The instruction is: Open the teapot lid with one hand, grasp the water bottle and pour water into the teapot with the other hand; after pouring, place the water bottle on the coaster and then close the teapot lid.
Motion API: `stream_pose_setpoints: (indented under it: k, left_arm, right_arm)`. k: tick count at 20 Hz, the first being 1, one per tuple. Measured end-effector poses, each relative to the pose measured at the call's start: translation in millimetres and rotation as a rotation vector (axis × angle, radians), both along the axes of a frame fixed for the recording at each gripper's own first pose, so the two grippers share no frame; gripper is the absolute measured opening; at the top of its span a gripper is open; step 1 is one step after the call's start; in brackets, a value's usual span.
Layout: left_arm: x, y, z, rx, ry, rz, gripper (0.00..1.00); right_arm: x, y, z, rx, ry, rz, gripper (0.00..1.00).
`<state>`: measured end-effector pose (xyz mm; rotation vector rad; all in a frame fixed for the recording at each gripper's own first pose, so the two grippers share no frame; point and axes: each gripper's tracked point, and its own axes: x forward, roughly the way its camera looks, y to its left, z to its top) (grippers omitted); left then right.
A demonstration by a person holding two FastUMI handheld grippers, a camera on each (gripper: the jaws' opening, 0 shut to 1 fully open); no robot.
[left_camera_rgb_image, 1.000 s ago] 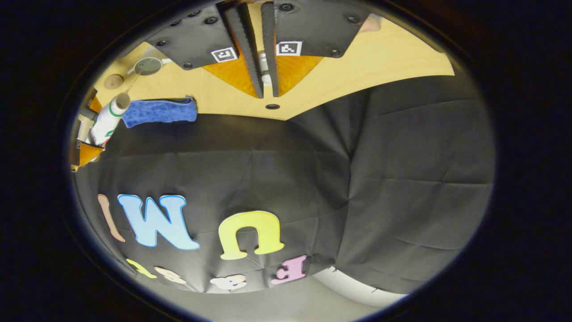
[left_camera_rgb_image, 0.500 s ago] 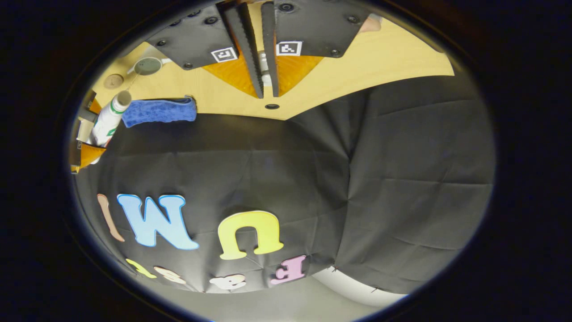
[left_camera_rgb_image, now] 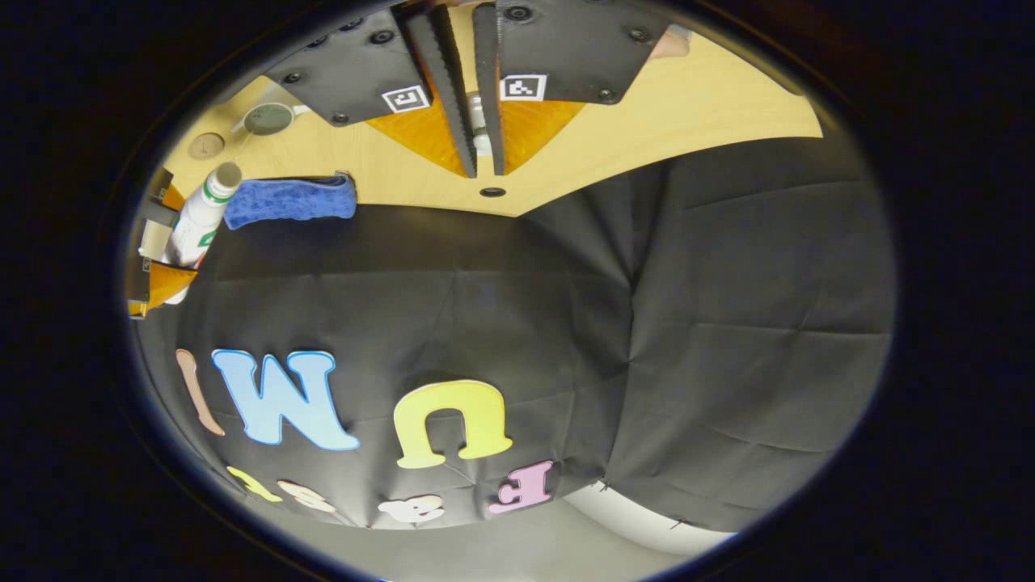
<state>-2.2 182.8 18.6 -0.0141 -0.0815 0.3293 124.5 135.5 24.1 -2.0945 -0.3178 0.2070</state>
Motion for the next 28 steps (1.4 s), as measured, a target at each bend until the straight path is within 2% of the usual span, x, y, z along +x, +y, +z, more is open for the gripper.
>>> stream_pose_setpoints:
  k: [3,7,10,12,13,14,15,17,20,24,28]
  left_arm:
    - [0.4,0.1,0.7,-0.002,-0.002,-0.001,0.64]
    - [-0.6,-0.2,-0.1,0.000,0.001,-0.001,0.64]
    - [-0.1,0.2,-0.5,-0.002,0.000,-0.001,0.64]
    - [-0.2,1.0,0.2,-0.005,-0.002,-0.001,0.00]
    - [0.2,1.4,0.2,-0.007,-0.002,0.000,0.00]
    - [-0.5,1.8,-0.3,-0.010,-0.003,0.000,0.18]
    - [0.1,1.5,-0.1,-0.013,-0.004,-0.001,0.18]
    - [-1.0,2.6,-0.1,-0.014,-0.005,0.000,0.64]
    - [-0.8,3.0,-0.4,-0.017,-0.006,0.000,0.64]
    - [-0.7,2.2,-0.7,-0.028,-0.007,-0.010,0.64]
    - [0.9,-1.6,-1.3,-0.055,-0.012,-0.053,0.64]
  right_arm:
    - [-1.0,2.1,1.3,-0.026,-0.010,0.014,0.78]
    - [-1.0,4.2,2.8,-0.060,-0.039,0.044,0.78]
    - [-1.1,4.5,2.3,-0.040,-0.033,0.046,0.78]
    - [0.5,2.8,0.3,-0.006,0.000,0.037,0.78]
    - [1.3,1.2,0.0,0.012,0.019,0.027,0.78]
    - [2.9,0.0,-0.2,0.036,0.041,0.016,0.78]
    - [4.8,-2.5,-1.0,0.071,0.069,-0.002,0.78]
    - [7.1,-7.5,-4.6,0.145,0.130,-0.048,0.77]
    - [12.1,-16.4,-12.0,0.294,0.227,-0.113,0.78]
    - [5.3,-21.8,-27.9,0.555,0.359,-0.210,0.78]
    - [-2.5,-22.4,-42.8,0.834,0.500,-0.290,0.78]
